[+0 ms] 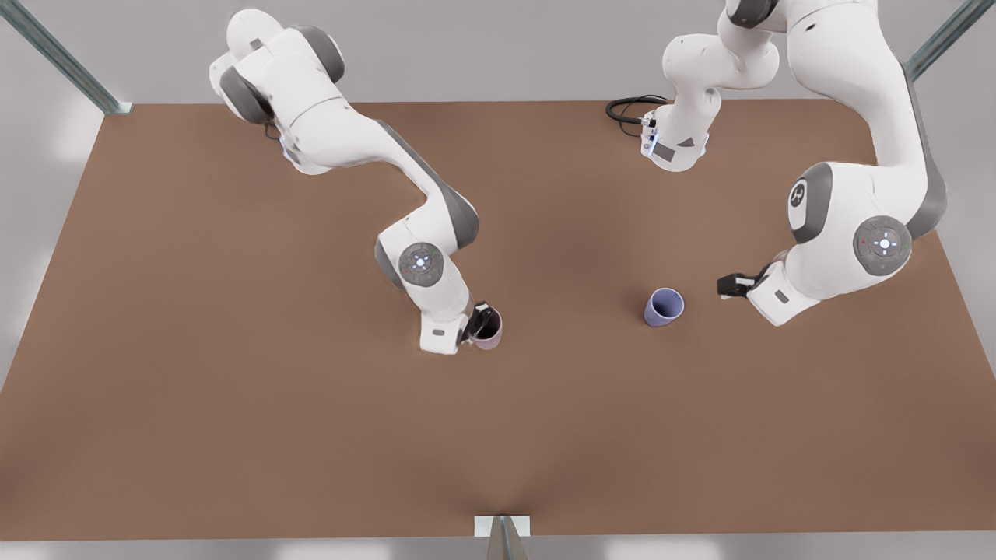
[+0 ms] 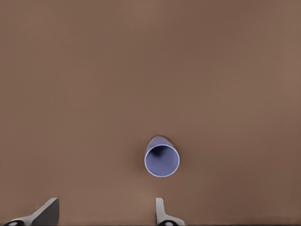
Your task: Stack the cups, with the pink cup at the bottom and the purple cup at the top
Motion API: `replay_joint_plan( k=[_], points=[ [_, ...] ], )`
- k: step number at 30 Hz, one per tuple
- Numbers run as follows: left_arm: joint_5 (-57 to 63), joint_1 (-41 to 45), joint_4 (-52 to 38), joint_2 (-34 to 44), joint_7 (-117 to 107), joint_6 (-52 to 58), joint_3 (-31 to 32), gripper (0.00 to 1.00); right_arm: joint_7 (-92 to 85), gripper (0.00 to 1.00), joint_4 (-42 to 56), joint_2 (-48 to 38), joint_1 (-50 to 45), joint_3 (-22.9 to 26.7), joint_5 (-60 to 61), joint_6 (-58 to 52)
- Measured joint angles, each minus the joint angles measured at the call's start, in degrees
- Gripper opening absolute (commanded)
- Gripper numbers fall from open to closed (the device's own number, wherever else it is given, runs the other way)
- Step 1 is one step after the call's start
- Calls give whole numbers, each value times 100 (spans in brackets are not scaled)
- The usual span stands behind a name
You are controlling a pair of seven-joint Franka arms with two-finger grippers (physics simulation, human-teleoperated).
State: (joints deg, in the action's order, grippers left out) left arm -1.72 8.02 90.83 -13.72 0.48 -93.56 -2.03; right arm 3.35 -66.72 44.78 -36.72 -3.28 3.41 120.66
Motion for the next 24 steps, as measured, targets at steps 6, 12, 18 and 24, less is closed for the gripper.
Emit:
replay_joint_plan(
  k=[6, 12, 18, 24],
  points=[
    [-106, 104, 1435, 241, -4, -1045, 1, 100, 1748, 21, 1756, 1568, -917, 353, 8, -317],
    [-142, 100, 1962, 106, -3, -1946, 4, 100, 3041, 21, 1762, 1739, -993, 461, 17, -241],
    [-170, 100, 2484, 112, 8, -2412, 9, 100, 3984, 40, 1735, 1742, -990, 453, 4, -242],
    [-176, 100, 2761, 81, 25, -2592, 9, 100, 4663, 96, 1695, 1711, -992, 477, 6, -248]
  ],
)
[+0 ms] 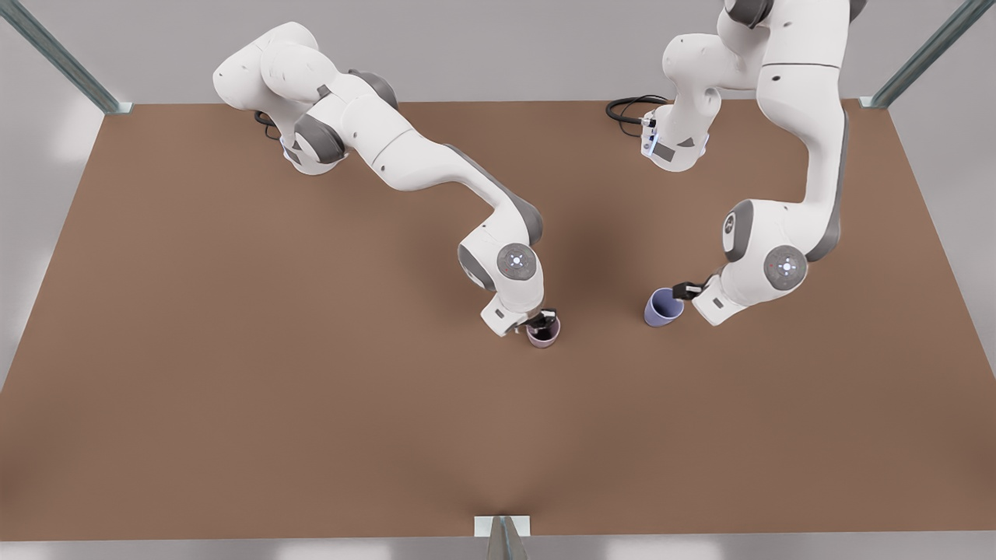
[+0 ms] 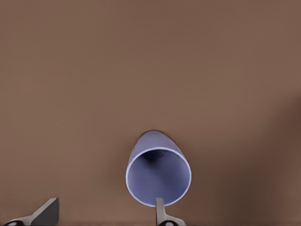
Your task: Stack the cups, with the pink cup at the bottom and the purple cup at the top
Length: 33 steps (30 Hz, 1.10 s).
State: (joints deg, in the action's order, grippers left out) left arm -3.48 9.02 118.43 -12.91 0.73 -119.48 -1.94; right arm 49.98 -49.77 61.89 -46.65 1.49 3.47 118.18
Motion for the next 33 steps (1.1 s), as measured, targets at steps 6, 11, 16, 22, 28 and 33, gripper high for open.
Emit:
replay_joint_plan(
  k=[6, 11, 16, 22, 28, 33],
  points=[
    [-10, 61, 277, -290, 15, -364, 12, 100, 480, 100, -389, -645, -55, 137, -1, -170],
    [-73, 154, 281, -576, 25, -667, 20, 99, 476, 100, -2448, -3237, 1173, 284, -30, -418],
    [-223, 182, 265, -710, -1, -848, 27, 42, -541, 100, -3568, -4832, 3350, 355, -135, -1432],
    [-270, 179, 252, -717, -47, -931, 31, 21, -1932, 100, -3539, -4834, 4328, 169, -410, -1672],
    [-299, 330, -817, -515, -198, -325, 343, 21, -2944, 100, -3484, -4925, 5148, -608, -546, -1757],
    [-344, 398, -2382, -939, -723, 443, 1000, 21, -3550, 100, -3150, -4927, 5403, -630, -603, -1939]
  ],
)
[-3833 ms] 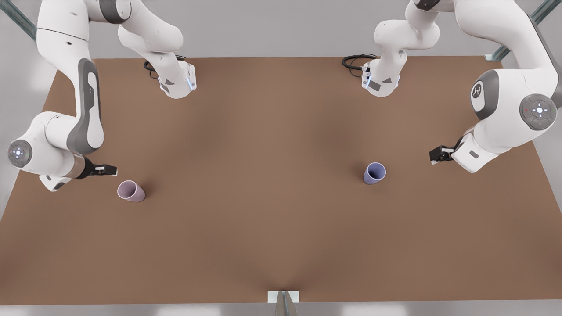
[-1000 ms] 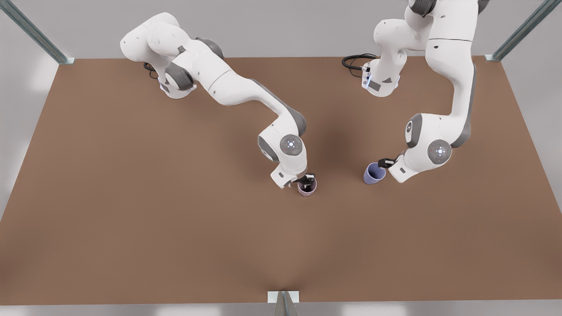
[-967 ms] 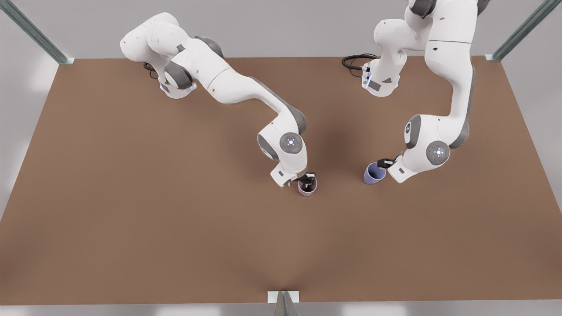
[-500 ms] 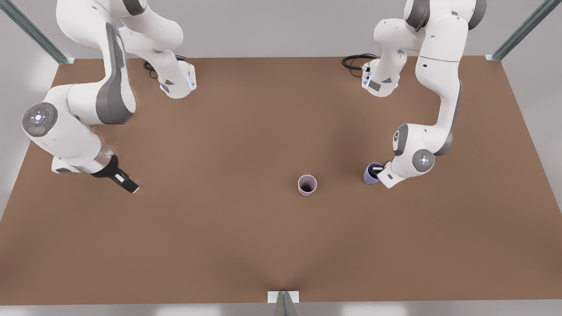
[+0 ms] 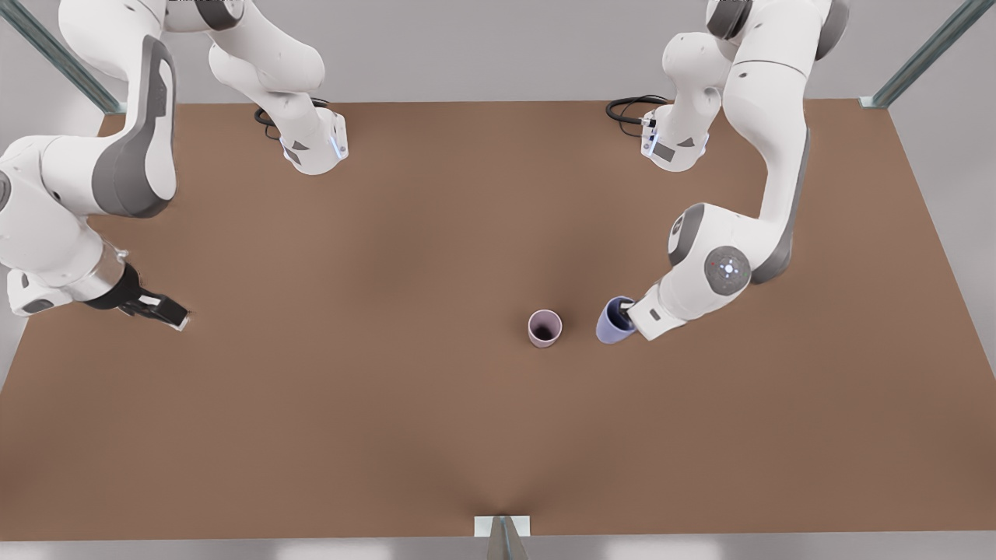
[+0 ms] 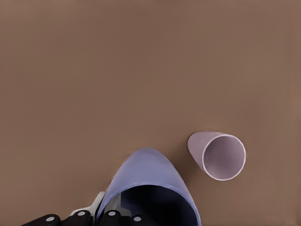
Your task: Stack the cups, with the pink cup at the bottom and the purple cup at the top
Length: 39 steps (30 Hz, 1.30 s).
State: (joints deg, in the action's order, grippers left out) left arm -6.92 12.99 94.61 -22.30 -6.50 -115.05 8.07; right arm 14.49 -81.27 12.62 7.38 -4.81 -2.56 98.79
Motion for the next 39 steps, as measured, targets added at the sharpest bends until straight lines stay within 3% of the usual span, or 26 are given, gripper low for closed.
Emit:
replay_joint_plan(
  k=[6, 17, 39],
  points=[
    [-164, 392, -1349, -862, -863, 527, 156, 21, -531, 100, 215, 75, 225, 7, 58, -150],
    [-149, 834, -1389, -1037, -1956, 1075, 151, 21, -1162, 100, 240, 95, 181, -2, 22, -270],
    [-155, 859, -1380, -1410, -2902, 704, 129, 21, -1659, 100, 336, 125, 195, -2, -19, -180]
  ],
)
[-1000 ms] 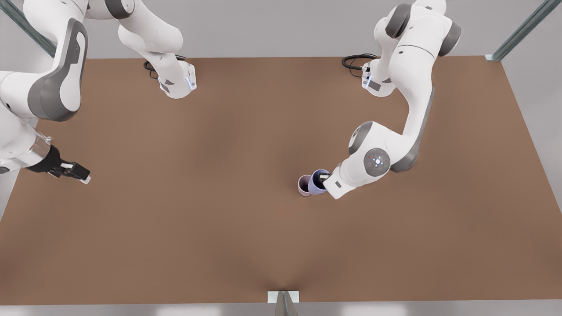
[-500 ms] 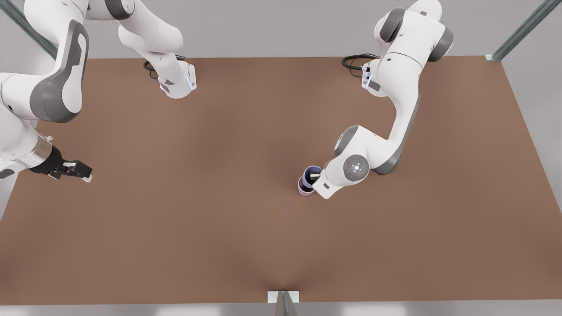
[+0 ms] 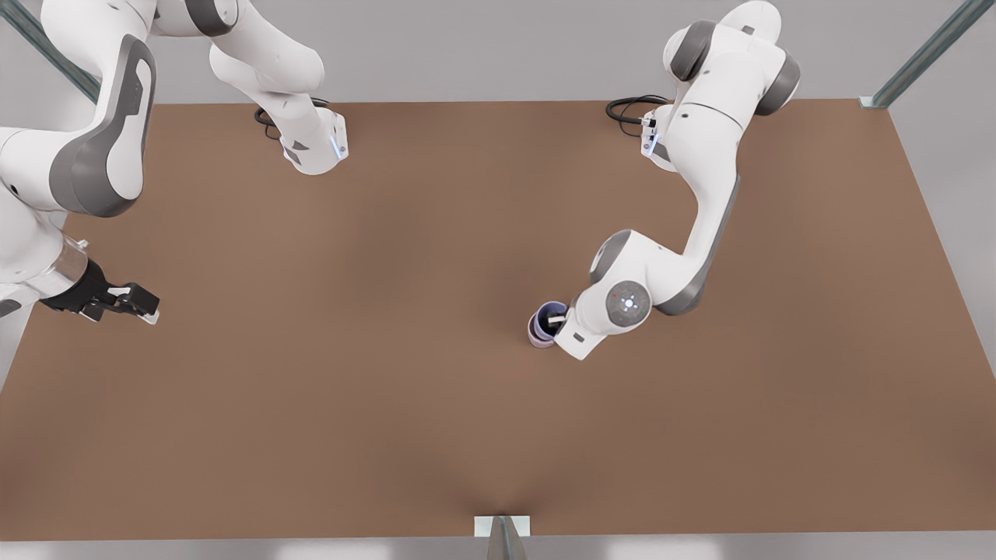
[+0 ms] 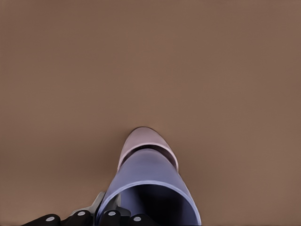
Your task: Stack the cups, with the pink cup at the bottom and the purple cup at the top
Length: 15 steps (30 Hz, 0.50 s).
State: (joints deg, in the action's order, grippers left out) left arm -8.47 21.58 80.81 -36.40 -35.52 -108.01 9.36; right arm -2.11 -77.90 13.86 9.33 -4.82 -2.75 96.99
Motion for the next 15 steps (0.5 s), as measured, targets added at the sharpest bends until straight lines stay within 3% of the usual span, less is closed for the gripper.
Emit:
replay_joint_plan(
  k=[7, 9, 10, 15],
  points=[
    [11, 59, 19, -68, -145, -31, 3, 21, -65, 100, 6, 0, 3, 0, 5, 20],
    [3, 59, 23, -89, -164, -33, 3, 42, -79, 100, 7, 0, 10, 0, 6, 31],
    [-4, 57, 23, -100, -169, -35, 3, 46, -86, 100, 5, 0, 12, 0, 6, 35],
    [4, 56, 17, -108, -203, -23, 3, 49, -113, 100, 0, 0, 16, -1, 12, 61]
  ],
)
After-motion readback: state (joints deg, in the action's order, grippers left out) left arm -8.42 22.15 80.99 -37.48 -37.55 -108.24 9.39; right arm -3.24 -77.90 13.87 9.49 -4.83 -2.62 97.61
